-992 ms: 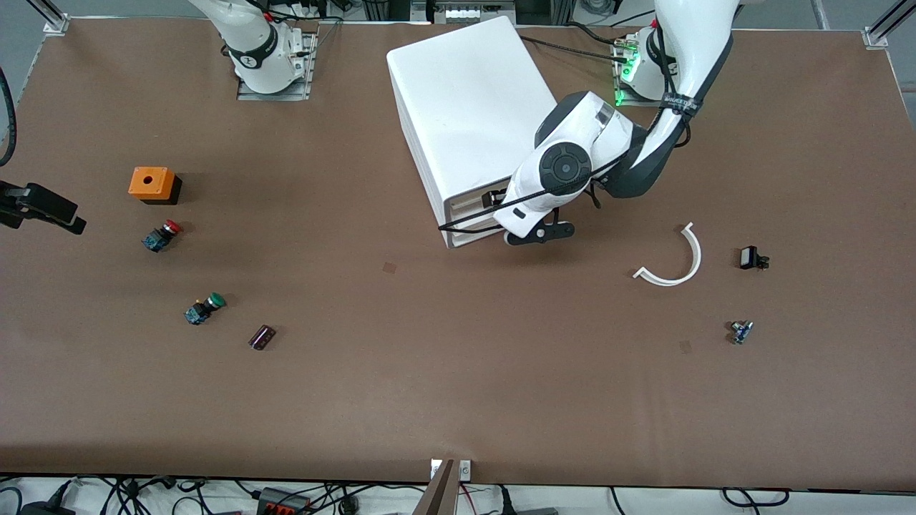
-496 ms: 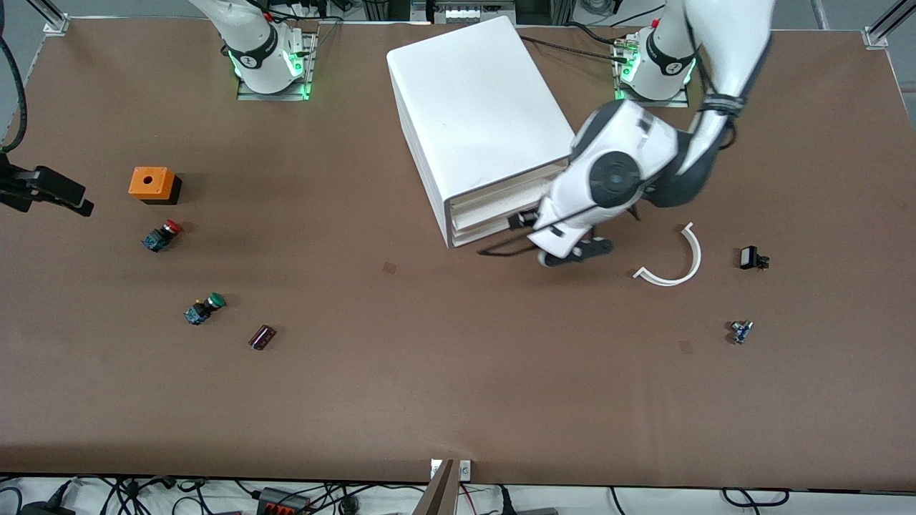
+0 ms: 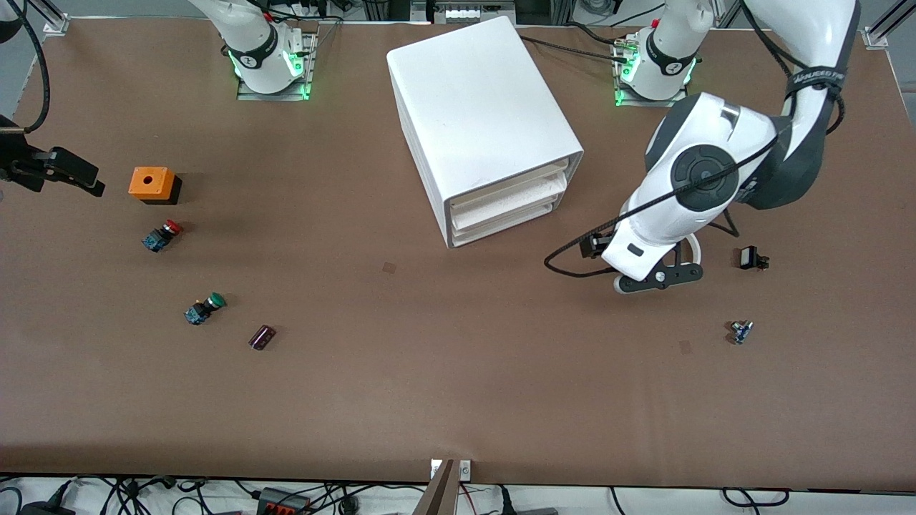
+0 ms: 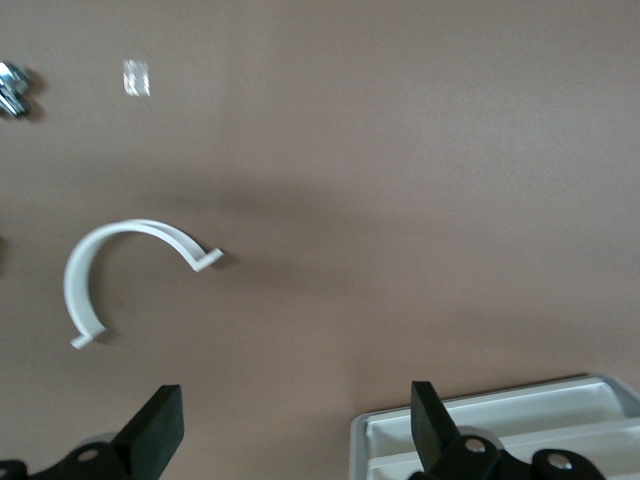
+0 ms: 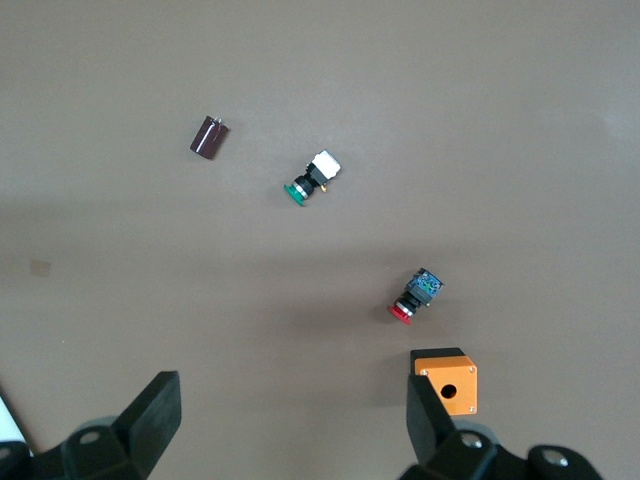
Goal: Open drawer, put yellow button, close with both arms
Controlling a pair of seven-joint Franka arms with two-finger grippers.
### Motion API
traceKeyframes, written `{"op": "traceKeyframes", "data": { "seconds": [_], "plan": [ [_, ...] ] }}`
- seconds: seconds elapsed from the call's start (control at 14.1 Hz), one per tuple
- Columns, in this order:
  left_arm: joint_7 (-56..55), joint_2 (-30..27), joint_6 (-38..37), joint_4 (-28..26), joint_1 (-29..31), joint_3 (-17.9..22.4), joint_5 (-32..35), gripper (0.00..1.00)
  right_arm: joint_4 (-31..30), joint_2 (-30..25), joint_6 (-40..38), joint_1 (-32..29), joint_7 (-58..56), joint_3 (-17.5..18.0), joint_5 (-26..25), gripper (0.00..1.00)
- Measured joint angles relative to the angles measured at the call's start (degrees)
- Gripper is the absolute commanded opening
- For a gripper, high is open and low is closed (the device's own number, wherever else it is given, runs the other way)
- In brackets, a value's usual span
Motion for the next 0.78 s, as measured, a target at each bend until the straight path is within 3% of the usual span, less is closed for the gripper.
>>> {"op": "traceKeyframes", "data": {
  "seconds": [0.5, 0.64, 0.78],
  "plan": [
    [30.0, -2.3, -10.8, 8.3, 11.4, 0.6, 0.3, 1.0, -0.1, 0.0, -0.3, 0.1, -0.8, 0.7, 0.0, 1.0],
    [35.3, -4.7, -11.8, 8.8, 11.5, 3.7, -0.1, 1.0, -0.1, -0.1, -0.3, 0.1, -0.8, 0.7, 0.0, 1.0],
    [39.7, -8.4, -12.6, 7.0, 9.9, 9.5, -3.1, 1.0, -0.1, -0.1, -0.4, 0.1, -0.8, 0.7, 0.0, 1.0]
  ]
}}
